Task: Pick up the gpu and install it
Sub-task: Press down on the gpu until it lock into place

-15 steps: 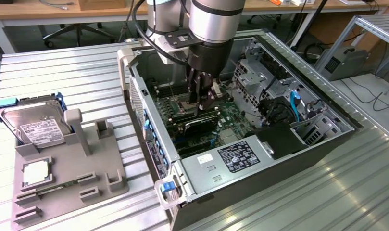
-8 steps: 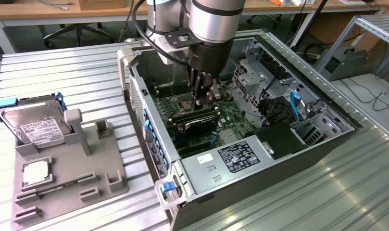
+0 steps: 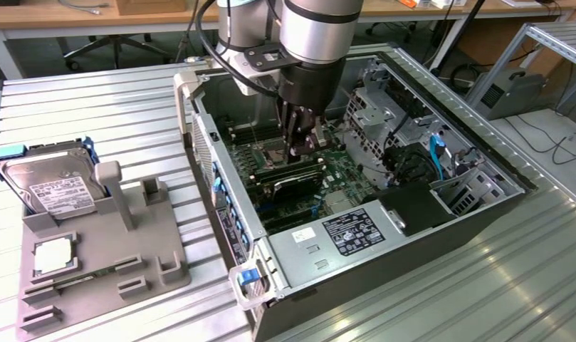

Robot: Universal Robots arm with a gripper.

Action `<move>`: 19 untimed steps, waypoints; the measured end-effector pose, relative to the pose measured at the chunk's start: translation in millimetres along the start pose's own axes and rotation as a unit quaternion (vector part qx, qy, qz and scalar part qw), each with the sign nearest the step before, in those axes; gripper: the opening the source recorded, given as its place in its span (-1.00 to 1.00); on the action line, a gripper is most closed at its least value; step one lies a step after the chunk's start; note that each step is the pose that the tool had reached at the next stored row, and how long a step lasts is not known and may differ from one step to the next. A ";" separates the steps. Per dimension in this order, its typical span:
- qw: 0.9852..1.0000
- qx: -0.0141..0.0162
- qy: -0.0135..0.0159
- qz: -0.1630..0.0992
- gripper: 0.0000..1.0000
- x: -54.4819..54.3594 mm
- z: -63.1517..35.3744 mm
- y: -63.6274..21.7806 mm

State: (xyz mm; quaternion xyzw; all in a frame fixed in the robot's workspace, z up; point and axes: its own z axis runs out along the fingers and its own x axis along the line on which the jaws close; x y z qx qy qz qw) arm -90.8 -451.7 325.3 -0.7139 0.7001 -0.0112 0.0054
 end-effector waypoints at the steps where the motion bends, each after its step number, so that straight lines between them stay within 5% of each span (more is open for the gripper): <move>1: 1.000 0.000 0.000 0.000 -0.79 0.0 0.0 0.0; 19: 1.000 0.000 0.000 0.000 -0.79 -6.8 0.8 0.1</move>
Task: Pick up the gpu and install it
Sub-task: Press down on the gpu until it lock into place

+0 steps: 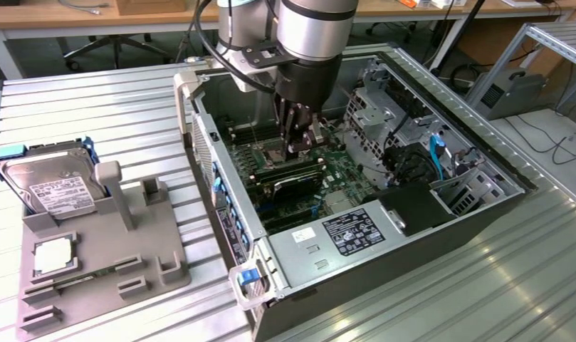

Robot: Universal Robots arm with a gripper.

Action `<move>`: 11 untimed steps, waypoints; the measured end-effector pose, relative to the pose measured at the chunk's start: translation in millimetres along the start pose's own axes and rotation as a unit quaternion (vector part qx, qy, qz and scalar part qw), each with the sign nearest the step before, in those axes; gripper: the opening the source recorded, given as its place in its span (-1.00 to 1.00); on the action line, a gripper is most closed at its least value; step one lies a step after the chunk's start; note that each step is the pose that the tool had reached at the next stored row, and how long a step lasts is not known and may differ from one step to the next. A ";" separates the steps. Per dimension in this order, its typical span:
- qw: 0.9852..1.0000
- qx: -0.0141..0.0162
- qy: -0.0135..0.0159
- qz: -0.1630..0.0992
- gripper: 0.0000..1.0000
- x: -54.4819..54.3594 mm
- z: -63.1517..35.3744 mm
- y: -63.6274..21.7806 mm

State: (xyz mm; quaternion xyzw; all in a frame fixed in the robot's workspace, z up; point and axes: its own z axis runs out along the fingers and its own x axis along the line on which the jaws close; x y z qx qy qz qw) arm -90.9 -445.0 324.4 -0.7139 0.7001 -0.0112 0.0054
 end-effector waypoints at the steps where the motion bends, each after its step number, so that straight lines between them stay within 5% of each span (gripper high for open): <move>1: 1.000 0.000 0.000 0.000 -0.79 0.0 0.3 0.0; 11: 1.000 0.000 0.000 0.000 -0.79 -0.1 10.8 0.3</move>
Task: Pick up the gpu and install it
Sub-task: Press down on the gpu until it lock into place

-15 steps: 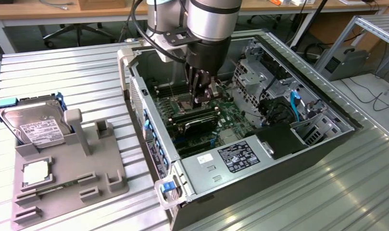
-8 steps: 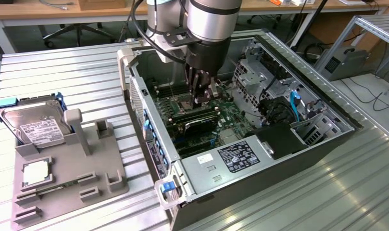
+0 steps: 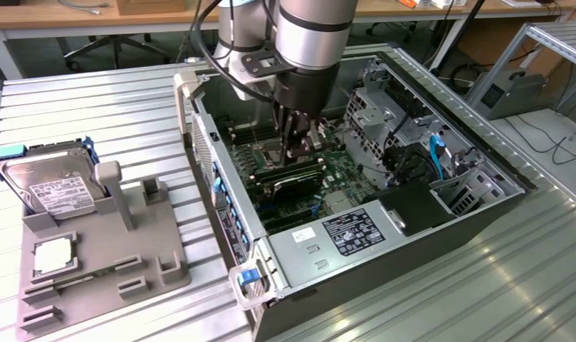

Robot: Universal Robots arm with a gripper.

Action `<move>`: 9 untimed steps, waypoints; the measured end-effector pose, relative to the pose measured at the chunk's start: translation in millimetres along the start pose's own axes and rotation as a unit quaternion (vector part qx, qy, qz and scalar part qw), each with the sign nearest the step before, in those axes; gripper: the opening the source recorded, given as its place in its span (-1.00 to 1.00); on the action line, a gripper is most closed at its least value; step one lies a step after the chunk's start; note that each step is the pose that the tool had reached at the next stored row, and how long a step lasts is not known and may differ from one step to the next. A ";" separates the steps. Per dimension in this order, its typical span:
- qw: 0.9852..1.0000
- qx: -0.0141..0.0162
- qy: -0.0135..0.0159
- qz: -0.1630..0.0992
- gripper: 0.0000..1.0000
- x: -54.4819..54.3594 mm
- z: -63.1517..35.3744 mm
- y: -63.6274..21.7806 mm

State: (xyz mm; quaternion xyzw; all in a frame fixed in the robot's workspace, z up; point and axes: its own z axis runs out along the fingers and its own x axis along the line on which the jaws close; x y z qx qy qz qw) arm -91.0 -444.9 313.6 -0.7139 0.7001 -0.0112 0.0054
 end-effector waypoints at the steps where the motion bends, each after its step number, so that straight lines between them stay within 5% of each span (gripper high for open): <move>1: 1.000 0.000 0.000 0.000 -0.79 0.0 1.0 0.2; 9: 1.000 0.000 0.000 0.000 -0.79 -0.2 3.2 0.5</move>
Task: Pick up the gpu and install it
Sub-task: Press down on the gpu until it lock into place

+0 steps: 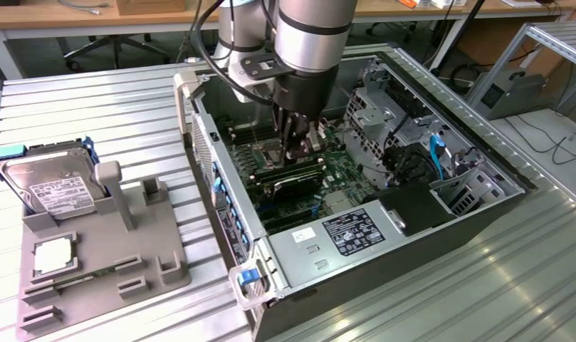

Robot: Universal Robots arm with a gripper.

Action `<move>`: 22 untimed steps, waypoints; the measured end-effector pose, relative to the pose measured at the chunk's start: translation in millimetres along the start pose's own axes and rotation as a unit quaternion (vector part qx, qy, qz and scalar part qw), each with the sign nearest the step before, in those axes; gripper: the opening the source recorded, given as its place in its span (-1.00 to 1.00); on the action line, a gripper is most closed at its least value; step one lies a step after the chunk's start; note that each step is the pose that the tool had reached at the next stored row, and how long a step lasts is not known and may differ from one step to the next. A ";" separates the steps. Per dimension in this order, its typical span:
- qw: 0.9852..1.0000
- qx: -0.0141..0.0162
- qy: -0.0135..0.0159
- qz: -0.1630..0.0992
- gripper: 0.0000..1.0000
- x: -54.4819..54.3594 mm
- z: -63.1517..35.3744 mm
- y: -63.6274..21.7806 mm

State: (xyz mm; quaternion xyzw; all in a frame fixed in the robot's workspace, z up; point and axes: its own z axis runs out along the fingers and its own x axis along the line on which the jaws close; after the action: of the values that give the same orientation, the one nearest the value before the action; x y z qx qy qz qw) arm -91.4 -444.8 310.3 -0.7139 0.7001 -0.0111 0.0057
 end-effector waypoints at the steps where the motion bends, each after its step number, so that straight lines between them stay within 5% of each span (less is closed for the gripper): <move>1: 1.000 0.000 0.000 0.000 -0.79 0.0 0.9 0.1; 8: 1.000 0.000 0.000 0.000 -0.79 -0.1 15.8 0.6; 22: 1.000 0.000 0.000 0.000 -0.79 -0.6 22.9 4.6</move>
State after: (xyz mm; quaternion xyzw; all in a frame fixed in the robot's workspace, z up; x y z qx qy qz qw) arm -95.5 -444.5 287.3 -0.7136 0.7005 -0.0115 0.0055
